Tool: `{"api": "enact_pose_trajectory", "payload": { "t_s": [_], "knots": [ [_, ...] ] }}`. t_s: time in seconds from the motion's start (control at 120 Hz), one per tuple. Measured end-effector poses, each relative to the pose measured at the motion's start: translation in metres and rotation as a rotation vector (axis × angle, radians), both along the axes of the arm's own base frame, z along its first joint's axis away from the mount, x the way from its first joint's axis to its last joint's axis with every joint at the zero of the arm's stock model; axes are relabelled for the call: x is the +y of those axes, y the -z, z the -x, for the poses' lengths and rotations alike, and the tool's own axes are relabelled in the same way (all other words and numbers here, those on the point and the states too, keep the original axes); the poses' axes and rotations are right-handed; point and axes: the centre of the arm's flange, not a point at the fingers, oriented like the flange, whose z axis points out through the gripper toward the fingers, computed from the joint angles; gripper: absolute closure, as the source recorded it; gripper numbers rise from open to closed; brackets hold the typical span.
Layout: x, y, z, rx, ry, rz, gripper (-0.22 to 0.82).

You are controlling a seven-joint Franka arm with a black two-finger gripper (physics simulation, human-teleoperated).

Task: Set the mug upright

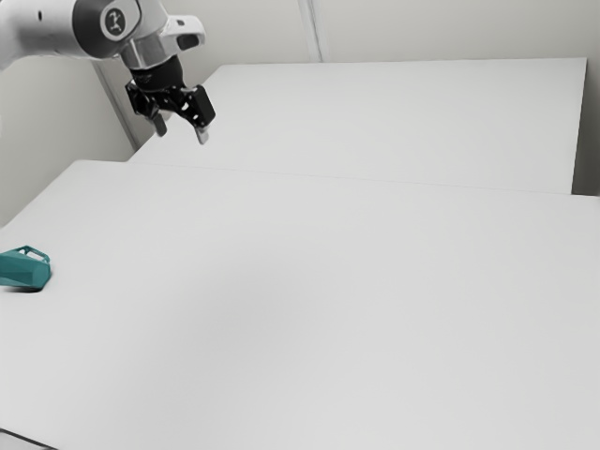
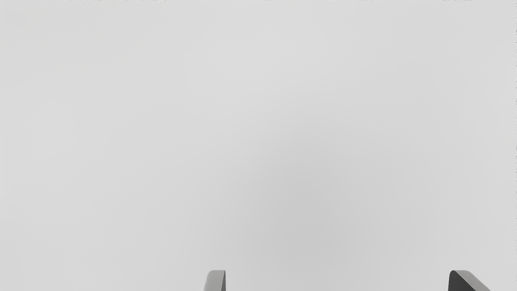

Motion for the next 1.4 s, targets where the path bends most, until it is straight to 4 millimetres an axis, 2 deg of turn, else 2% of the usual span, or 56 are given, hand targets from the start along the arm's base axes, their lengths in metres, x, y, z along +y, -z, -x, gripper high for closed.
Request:
{"api": "enact_pose_trajectory", "payload": {
  "t_s": [0.233,0.458,0.717,0.825,0.908,1.0,1.15,1.4],
  "knots": [
    [0.004,0.000,0.000,0.000,-0.007,-0.002,0.00],
    [0.016,0.001,0.002,-0.003,-0.027,-0.005,0.00],
    [0.032,0.025,0.010,0.034,-0.063,0.036,0.00],
    [0.048,0.035,0.011,0.035,-0.050,0.070,0.00],
    [0.070,0.043,0.012,0.040,-0.049,0.093,0.00],
    [0.105,0.049,0.016,0.038,-0.061,0.116,0.00],
    [0.176,0.058,0.028,0.031,-0.100,0.152,0.00],
    [0.295,0.088,0.062,0.020,-0.157,0.205,0.00]
  ]
}}
